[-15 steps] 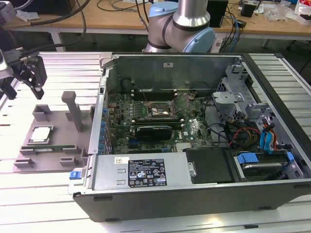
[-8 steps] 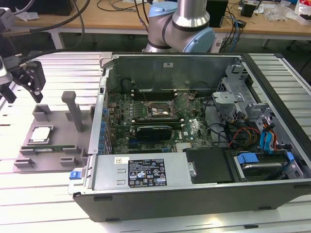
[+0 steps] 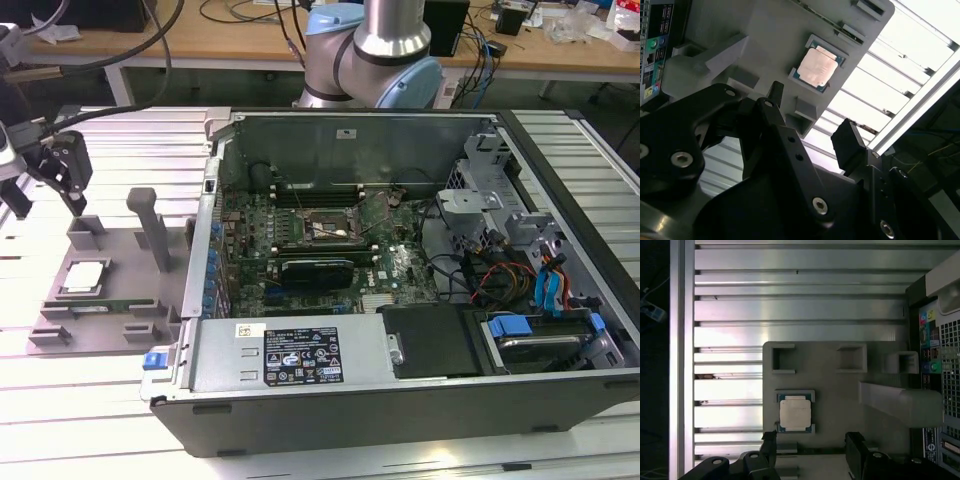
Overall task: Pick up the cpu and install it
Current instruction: 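Pick up the cpu and move it towards the insertion slot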
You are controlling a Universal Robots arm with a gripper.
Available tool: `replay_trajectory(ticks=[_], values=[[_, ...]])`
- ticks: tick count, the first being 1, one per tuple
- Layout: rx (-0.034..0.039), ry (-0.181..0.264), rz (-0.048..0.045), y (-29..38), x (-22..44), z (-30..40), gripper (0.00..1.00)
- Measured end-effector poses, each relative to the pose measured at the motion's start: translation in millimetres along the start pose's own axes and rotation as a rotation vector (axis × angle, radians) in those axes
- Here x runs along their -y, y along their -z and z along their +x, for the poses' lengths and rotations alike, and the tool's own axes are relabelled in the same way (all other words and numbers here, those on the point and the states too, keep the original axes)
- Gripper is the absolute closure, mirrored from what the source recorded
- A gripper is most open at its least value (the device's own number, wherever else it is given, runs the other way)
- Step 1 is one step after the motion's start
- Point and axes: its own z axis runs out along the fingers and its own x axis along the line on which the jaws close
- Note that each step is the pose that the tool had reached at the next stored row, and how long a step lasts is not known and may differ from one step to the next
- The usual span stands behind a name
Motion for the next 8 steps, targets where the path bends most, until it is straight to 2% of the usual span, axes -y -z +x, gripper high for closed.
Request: replay_trajectory(ticks=[8], values=[[0.0001, 0.0, -0.0001, -13.0, 0.5, 2.0, 0.34]])
